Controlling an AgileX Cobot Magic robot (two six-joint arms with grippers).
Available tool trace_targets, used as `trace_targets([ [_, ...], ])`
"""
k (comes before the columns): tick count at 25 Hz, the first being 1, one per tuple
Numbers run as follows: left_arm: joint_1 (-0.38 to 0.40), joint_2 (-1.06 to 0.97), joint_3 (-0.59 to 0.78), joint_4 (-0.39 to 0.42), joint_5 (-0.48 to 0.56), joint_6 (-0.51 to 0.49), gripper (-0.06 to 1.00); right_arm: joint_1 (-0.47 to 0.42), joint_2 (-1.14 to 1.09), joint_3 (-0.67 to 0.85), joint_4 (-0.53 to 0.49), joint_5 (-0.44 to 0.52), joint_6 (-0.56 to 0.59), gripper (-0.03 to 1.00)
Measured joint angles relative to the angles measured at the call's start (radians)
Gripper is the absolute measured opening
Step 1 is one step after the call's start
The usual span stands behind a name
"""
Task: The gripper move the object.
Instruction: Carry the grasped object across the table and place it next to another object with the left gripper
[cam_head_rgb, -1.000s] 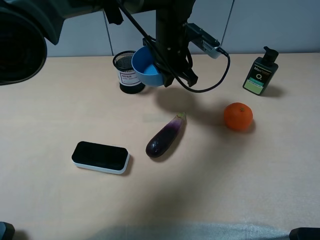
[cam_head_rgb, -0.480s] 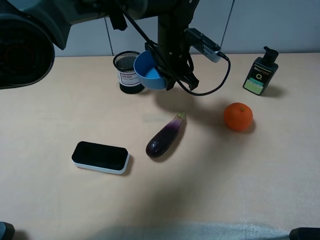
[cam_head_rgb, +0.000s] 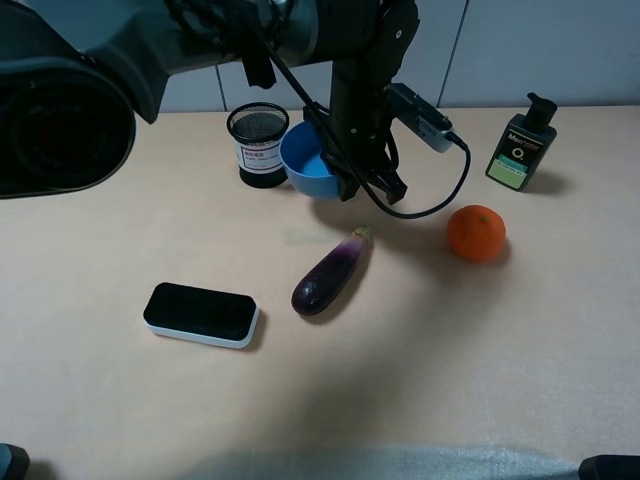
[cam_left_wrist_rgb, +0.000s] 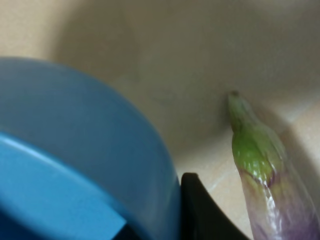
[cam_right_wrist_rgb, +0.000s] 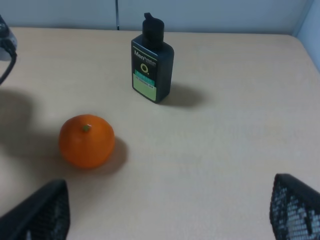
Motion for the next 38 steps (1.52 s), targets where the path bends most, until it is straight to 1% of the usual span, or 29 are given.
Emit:
trace_targets([
  [6,0.000,0.002,-0.005,0.000,-0.007,0.000,0.04,0.000,0.000,0.000,0.000,0.000,0.000,0.61],
  [18,0.035,0.001,-0.006,0.004,-0.033,0.000,0.04,0.000,0.000,0.000,0.000,0.000,0.000,0.61],
  [30,0.031,0.004,-0.006,-0.008,-0.042,0.000,0.04,0.000,0.000,0.000,0.000,0.000,0.000,0.61],
  [38,0.031,0.056,-0.006,-0.010,-0.047,0.019,0.04,0.000,0.000,0.000,0.000,0.000,0.000,0.61],
])
